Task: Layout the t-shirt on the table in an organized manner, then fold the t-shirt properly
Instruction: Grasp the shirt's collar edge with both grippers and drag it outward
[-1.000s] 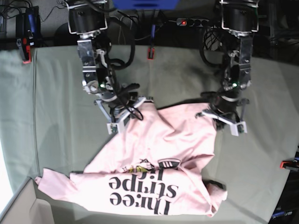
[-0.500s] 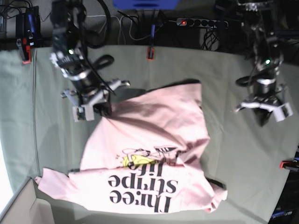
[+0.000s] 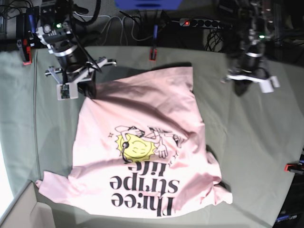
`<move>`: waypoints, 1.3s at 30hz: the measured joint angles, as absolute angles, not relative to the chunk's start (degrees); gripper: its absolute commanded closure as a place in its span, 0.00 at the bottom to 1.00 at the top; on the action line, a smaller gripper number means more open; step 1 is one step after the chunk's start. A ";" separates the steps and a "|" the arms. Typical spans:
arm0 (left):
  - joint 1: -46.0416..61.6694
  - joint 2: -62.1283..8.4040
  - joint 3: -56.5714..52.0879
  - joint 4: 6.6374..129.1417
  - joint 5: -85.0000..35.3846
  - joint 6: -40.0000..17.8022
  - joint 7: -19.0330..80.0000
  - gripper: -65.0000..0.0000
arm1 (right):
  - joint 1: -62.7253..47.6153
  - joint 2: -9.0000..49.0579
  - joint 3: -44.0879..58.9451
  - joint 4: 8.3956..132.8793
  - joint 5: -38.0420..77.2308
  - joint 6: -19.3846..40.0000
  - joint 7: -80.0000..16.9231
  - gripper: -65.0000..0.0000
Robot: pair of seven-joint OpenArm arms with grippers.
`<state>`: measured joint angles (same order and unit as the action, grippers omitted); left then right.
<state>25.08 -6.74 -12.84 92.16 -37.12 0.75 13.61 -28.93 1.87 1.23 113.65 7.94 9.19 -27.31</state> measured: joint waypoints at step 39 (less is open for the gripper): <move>15.22 -7.01 12.45 75.59 -38.00 -0.01 10.85 0.98 | -29.45 2.66 0.95 113.45 7.94 9.19 -27.77 1.00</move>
